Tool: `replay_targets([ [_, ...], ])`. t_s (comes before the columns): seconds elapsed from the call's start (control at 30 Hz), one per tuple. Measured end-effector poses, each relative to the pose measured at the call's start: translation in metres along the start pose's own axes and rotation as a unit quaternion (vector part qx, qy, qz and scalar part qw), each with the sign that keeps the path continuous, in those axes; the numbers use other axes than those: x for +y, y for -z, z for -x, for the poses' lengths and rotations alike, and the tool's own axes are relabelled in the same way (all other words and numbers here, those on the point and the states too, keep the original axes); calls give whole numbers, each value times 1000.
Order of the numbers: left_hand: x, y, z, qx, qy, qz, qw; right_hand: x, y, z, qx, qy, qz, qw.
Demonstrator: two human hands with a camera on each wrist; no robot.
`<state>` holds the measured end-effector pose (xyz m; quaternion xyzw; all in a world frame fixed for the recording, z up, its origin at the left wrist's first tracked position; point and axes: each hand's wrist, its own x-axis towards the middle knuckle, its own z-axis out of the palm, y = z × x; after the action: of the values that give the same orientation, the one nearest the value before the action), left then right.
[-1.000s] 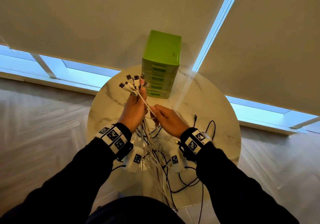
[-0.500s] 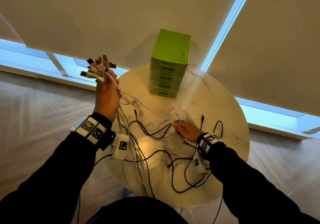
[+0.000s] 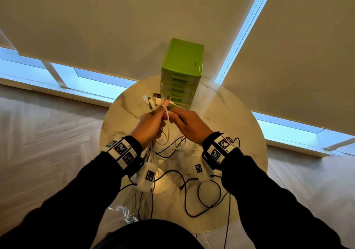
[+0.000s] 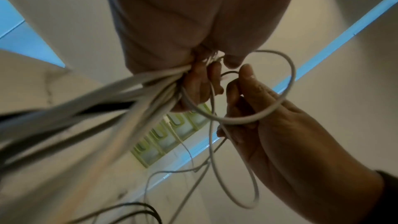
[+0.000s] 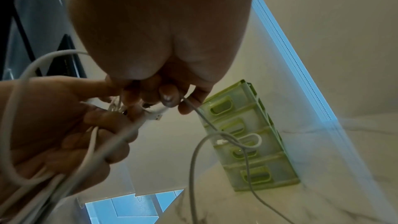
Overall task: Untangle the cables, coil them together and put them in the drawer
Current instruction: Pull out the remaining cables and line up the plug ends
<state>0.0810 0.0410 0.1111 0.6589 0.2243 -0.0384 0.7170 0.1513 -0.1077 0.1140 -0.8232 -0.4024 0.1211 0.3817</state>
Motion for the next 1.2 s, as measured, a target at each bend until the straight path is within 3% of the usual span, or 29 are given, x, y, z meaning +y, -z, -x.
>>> replay_targets([
  [0.1,0,-3,0,5,-11,43,999,2,1,5,-25,6,-20,999],
  [0.23,0,-4,1,46,-23,73,996,26,-8,16,-85,-57,-34,994],
  [0.37,6,5,-1,114,-42,110,986,46,-13,29,-89,-106,-86,987],
  [0.57,28,50,-4,185,-97,203,957,96,-23,54,-211,-164,27,963],
  [0.63,34,62,-3,198,-112,204,952,106,-22,62,-195,-183,29,963],
  [0.77,31,71,2,198,-138,171,955,111,-14,57,-84,-211,13,974],
  [0.87,22,56,4,178,-130,148,964,87,-5,42,-11,-184,-53,981],
  [0.97,15,27,8,109,-120,159,974,70,8,36,-6,-151,-15,988],
  [1.07,14,-9,12,24,-83,178,980,84,18,58,-41,-189,71,979],
  [1.2,16,-57,24,-102,-49,178,978,101,28,114,-30,-246,75,966],
])
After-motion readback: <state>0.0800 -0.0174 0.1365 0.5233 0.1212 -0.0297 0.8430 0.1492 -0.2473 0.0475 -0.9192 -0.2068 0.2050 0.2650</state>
